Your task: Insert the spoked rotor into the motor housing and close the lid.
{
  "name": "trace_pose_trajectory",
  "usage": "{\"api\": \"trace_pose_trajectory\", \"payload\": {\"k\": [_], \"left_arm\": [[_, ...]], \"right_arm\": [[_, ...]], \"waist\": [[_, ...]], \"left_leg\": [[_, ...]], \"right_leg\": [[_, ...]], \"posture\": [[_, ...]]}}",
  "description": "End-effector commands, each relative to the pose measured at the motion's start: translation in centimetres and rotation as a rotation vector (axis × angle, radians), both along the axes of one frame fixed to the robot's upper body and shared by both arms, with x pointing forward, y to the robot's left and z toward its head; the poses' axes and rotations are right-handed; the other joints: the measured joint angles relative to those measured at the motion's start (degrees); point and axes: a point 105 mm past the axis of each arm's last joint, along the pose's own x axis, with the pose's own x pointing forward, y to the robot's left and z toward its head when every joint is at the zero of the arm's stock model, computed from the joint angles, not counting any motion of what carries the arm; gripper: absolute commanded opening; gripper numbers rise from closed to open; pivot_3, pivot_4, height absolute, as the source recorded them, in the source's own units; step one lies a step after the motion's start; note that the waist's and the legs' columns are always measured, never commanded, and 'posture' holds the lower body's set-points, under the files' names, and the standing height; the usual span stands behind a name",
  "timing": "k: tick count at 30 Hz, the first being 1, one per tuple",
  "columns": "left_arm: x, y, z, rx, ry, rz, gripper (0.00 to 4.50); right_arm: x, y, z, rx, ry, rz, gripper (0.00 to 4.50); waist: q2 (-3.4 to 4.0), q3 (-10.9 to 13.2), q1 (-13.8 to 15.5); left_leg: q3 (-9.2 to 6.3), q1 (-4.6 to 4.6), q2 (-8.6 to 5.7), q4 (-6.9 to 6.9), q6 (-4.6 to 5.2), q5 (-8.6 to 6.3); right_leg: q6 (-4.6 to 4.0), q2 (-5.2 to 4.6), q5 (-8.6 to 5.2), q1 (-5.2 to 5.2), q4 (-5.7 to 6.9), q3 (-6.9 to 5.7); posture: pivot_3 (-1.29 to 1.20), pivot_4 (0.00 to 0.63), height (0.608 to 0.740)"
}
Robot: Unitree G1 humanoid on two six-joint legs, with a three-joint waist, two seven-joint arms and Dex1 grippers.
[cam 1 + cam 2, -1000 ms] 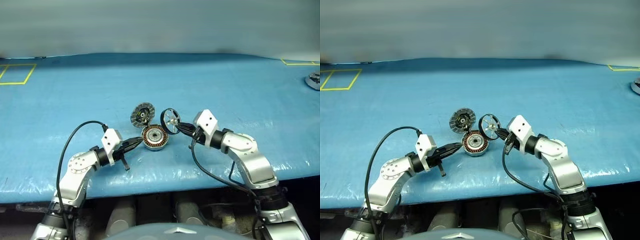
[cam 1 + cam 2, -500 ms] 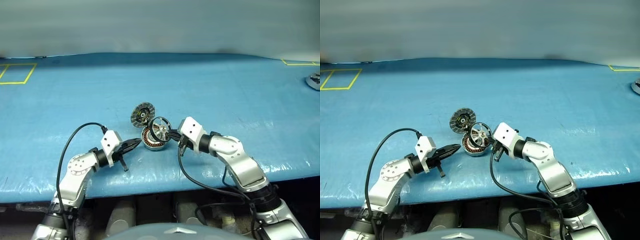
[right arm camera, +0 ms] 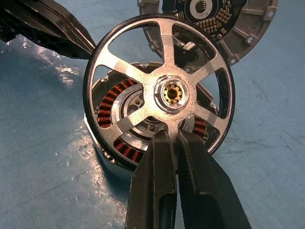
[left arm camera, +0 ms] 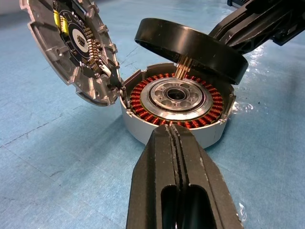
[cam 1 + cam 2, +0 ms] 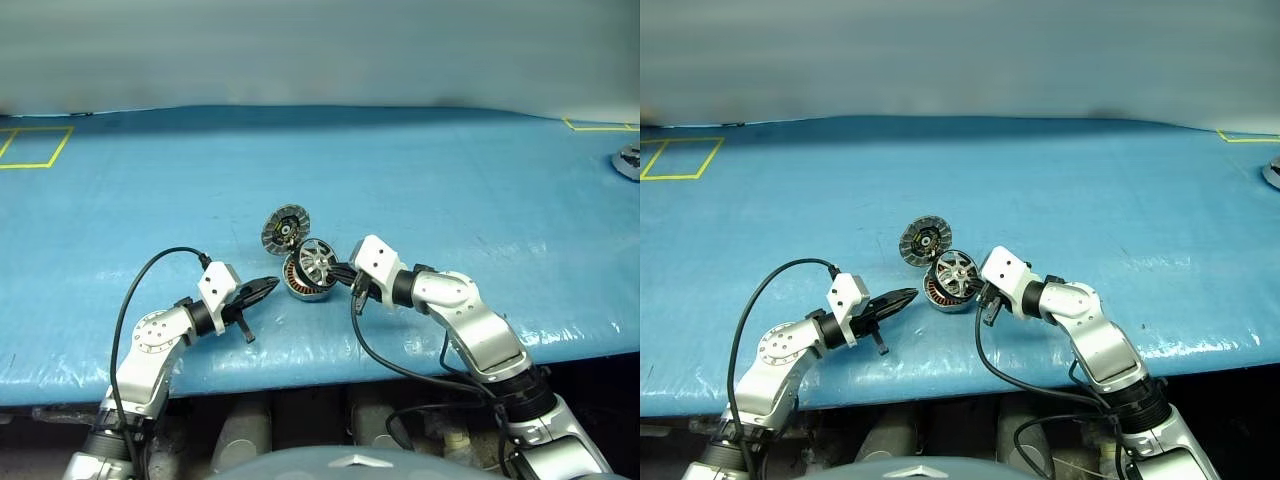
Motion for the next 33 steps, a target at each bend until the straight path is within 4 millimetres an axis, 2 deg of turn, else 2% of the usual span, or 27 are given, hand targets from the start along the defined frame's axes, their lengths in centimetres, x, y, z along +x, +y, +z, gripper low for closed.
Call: {"api": "trace_pose_trajectory", "payload": {"k": [1,9,14,19,22,25,28,33], "left_arm": [[0.3,0.2,0.6,-0.006,-0.035,0.009,0.0],[0.3,0.3,0.6,-0.001,-0.037,0.015,0.0],[0.3,0.4,0.5,0.0,-0.037,0.017,0.0],[0.4,0.4,0.5,0.0,-0.037,0.018,0.0],[0.4,0.4,0.5,0.0,-0.039,0.018,0.0],[0.5,0.4,0.5,0.001,-0.042,0.019,0.0],[0.6,0.3,0.5,0.0,-0.041,0.018,0.0],[0.6,0.3,0.5,-0.002,-0.041,0.016,0.0]], "right_arm": [[0.1,0.4,0.5,0.029,0.003,0.009,0.03],[0.1,0.2,-0.3,-0.013,0.009,0.014,0.03],[0.3,0.2,-0.1,-0.035,-0.04,0.018,0.03],[0.0,0.3,-0.1,-0.026,-0.015,0.034,0.03],[-0.1,0.1,-0.4,-0.047,-0.001,0.039,0.77],[0.3,0.1,-0.1,-0.034,-0.035,0.015,1.72],[0.4,0.2,0.4,-0.01,-0.06,0.007,1.72],[0.3,0.5,2.5,0.103,-0.087,0.022,1.72]], "waist": [[0.0,0.0,0.0],[0.0,0.0,0.0],[-0.01,0.0,0.0],[-0.01,0.0,0.0],[-0.01,0.0,0.0],[-0.01,0.0,0.0],[-0.01,0.0,0.0],[-0.01,0.0,0.0]], "left_leg": [[0.0,0.0,0.0,0.0,0.0,0.0],[0.0,0.05,0.01,0.0,0.0,0.0],[0.0,0.06,0.0,0.0,0.0,0.0],[0.0,0.05,0.0,0.01,0.0,0.0],[0.0,0.05,0.0,0.0,0.0,0.0],[0.0,0.05,0.0,0.01,0.0,0.0],[0.0,0.05,0.0,0.0,0.0,0.0],[0.0,0.04,0.0,0.0,0.0,0.0]], "right_leg": [[0.0,0.0,0.0,0.0,0.0,0.0],[0.0,0.0,0.0,0.03,0.01,0.0],[0.0,0.0,0.0,0.04,0.01,0.0],[0.0,0.0,0.0,0.04,0.01,0.0],[0.0,0.0,0.0,0.04,0.01,0.0],[0.0,0.0,0.0,0.04,0.01,0.0],[0.0,0.0,0.0,0.03,0.01,-0.01],[0.0,0.0,0.0,0.04,0.01,0.0]], "posture": [[0.0,0.15,0.74],[0.0,0.15,0.74],[0.0,0.15,0.74],[0.0,0.15,0.74],[0.0,0.15,0.74],[0.0,0.15,0.74],[0.0,0.15,0.74],[0.0,0.15,0.74]]}}
